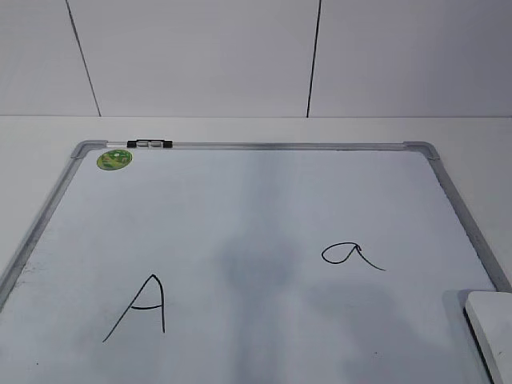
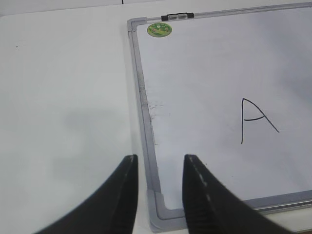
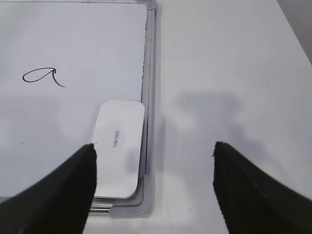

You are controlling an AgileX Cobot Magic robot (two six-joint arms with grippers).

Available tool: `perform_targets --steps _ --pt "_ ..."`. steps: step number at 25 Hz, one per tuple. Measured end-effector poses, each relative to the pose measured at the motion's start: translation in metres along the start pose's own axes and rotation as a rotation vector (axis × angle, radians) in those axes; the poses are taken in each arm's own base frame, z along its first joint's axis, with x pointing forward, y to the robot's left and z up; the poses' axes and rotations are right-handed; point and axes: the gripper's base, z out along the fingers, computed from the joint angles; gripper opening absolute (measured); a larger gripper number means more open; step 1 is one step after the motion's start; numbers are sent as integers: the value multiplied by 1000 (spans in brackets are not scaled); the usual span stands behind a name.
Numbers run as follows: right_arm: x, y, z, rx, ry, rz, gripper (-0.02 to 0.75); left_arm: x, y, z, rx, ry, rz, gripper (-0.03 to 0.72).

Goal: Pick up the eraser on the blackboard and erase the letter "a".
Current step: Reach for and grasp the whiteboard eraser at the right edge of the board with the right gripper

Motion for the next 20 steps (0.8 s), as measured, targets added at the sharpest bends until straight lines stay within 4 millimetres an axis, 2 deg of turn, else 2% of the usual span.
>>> perform_targets --steps 20 --pt "0 0 0 0 0 0 592 0 0 0 0 0 0 235"
